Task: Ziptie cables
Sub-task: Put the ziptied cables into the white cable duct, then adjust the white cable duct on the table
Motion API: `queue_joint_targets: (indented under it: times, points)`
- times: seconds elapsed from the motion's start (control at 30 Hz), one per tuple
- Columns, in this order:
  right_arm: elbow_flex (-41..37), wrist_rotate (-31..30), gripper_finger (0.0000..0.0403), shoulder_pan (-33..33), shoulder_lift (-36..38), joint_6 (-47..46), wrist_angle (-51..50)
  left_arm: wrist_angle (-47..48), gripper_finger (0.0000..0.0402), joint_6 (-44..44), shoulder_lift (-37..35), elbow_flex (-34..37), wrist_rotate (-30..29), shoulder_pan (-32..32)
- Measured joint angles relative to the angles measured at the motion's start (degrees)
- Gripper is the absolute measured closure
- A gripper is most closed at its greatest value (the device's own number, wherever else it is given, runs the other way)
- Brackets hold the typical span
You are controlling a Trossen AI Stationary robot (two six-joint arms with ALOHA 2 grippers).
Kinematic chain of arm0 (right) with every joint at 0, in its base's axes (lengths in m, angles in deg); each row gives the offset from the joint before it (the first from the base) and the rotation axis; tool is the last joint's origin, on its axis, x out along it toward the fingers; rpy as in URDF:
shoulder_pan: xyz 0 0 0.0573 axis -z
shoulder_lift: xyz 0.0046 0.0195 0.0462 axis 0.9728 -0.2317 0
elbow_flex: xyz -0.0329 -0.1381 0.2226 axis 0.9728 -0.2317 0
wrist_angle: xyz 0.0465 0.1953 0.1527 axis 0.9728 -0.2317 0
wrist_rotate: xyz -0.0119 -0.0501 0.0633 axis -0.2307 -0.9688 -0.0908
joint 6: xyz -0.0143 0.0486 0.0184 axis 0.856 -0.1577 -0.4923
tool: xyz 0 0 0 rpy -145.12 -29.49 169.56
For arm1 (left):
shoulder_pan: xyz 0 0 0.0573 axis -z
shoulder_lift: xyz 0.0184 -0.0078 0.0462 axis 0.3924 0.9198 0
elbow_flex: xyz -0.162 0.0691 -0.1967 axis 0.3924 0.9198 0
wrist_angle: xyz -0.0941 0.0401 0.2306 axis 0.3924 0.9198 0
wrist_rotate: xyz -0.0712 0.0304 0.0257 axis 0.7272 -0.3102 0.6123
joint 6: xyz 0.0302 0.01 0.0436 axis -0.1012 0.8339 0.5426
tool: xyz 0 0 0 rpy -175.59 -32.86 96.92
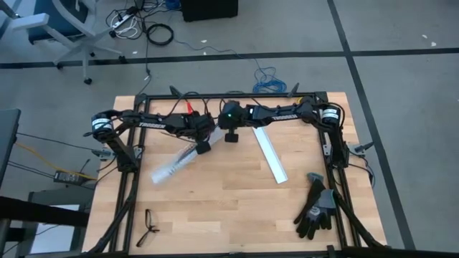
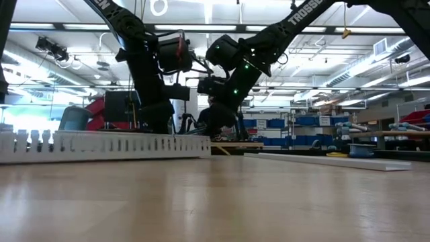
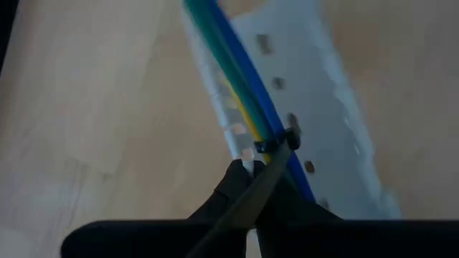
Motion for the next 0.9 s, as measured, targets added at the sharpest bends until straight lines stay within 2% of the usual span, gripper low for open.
queue_joint_targets:
  times: [0.13,0.23,0.3,0.5,0.7,0.9]
  points:
    - [0.09,4.47,0.0403,2.3,-0.97,-0.84,-0.26,-0.22,0.0392,0.31,0.02,0.02,1.07,0.2]
    - [-0.02,9.73,0.0403,3.58,-1.11,-3.37,-5.73,-0.2,0.0391,-0.48,0.02,0.02,0.68,0.31]
    - [-0.02,10.49,0.0403,3.85,-1.0,-4.74,-7.66,-0.21,0.0387,-1.38,0.04,0.02,-1.02,0.31]
    - [0.0,9.75,0.0403,3.4,1.37,-6.21,-10.47,0.24,0.0387,-2.53,0.09,0.07,-4.85,0.24]
    - [0.0,3.2,0.0403,2.83,3.39,-6.77,-14.95,0.45,0.0387,-3.36,0.11,0.07,-7.86,0.18]
    - [0.0,4.03,0.0403,3.45,3.13,-7.5,-15.99,0.71,0.0378,-5.29,0.17,0.0,-10.04,0.59]
